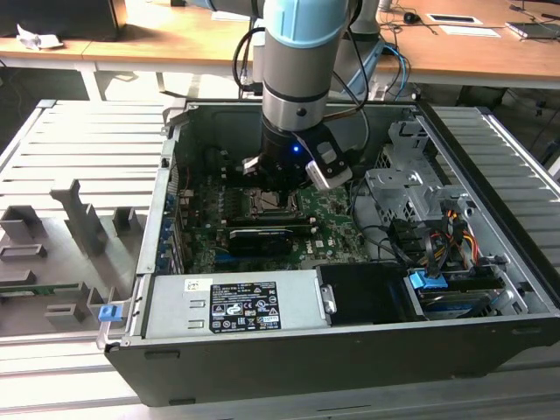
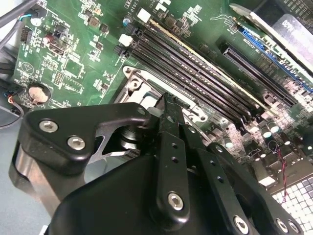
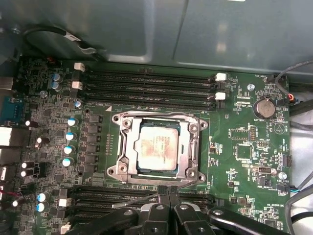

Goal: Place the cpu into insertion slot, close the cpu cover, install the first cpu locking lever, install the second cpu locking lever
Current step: 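Install the second cpu locking lever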

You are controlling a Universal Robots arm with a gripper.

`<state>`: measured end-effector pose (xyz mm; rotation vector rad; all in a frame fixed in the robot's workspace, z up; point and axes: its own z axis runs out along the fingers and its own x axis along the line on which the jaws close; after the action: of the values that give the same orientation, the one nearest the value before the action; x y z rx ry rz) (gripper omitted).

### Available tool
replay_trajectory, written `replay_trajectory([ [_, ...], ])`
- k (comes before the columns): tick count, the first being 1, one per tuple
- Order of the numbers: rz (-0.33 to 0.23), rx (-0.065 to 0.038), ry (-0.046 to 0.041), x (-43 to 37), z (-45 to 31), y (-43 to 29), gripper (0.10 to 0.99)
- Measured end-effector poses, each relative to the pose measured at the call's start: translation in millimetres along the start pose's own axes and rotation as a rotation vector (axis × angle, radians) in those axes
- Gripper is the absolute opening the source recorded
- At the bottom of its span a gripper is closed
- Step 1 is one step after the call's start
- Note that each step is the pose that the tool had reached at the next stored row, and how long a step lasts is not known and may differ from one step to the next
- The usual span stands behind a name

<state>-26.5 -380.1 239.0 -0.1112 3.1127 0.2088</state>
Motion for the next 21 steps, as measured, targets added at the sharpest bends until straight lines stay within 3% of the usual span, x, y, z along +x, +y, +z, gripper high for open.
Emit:
replay_trajectory([
  [3,0.000,0.000,0.0001,0.4,-0.1,-0.3,0.106],
  [4,0.001,-0.008,0.0030,0.5,-0.1,-1.0,0.106],
  [5,0.001,-0.026,0.0047,0.6,-0.3,-3.0,0.106],
  [7,0.001,-0.034,0.0044,1.8,-0.4,-7.6,0.106],
  [11,-0.001,-0.045,0.0042,8.6,-0.4,-9.8,0.106],
  [17,-0.002,-0.053,0.0036,21.8,0.4,-9.1,0.106],
  [21,-0.007,-0.063,0.0037,28.2,7.0,-9.6,0.106],
])
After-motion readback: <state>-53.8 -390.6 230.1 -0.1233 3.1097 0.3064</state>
